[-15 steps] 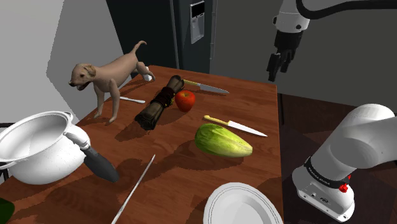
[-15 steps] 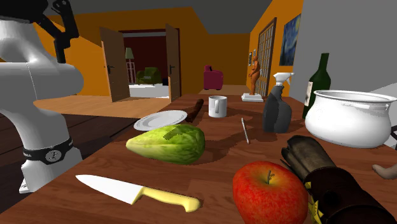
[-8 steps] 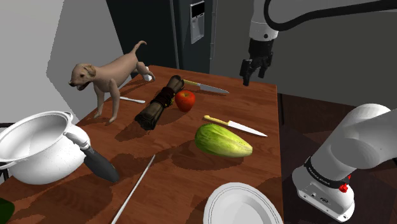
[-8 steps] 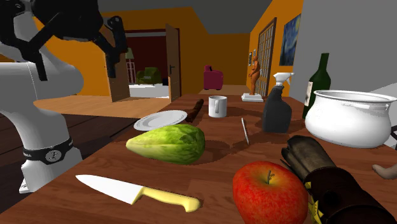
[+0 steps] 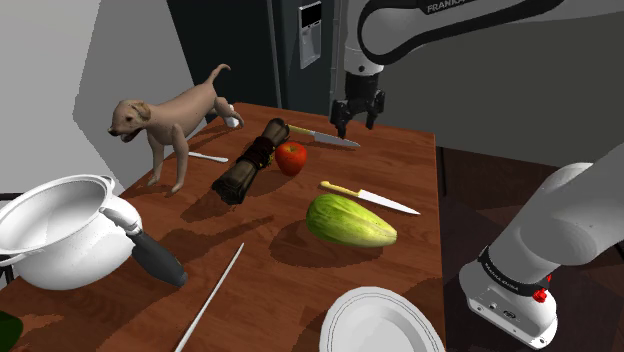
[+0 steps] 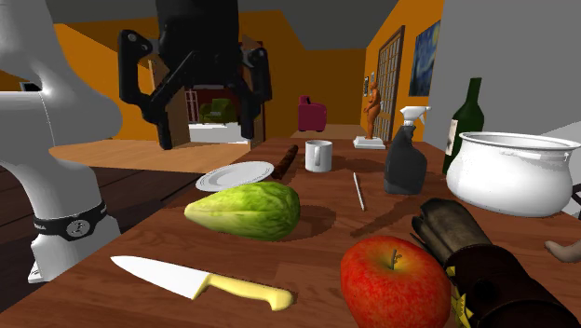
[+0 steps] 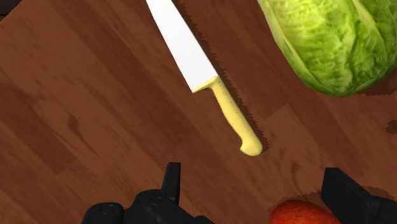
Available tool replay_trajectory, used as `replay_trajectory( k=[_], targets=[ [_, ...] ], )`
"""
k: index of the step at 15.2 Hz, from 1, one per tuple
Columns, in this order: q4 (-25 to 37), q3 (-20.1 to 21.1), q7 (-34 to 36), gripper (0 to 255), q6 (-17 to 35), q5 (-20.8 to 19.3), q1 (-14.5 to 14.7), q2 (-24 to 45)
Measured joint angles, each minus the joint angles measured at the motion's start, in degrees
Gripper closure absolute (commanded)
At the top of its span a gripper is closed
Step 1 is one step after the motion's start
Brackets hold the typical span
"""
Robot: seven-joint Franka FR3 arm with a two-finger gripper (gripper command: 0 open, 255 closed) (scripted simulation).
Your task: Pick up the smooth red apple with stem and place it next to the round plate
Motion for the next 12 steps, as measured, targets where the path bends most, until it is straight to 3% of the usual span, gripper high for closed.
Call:
replay_trajectory(
  k=[12],
  targets=[
    [22.0,4.2,18.4,0,5.8,-5.4,1.5,25.4]
  ],
)
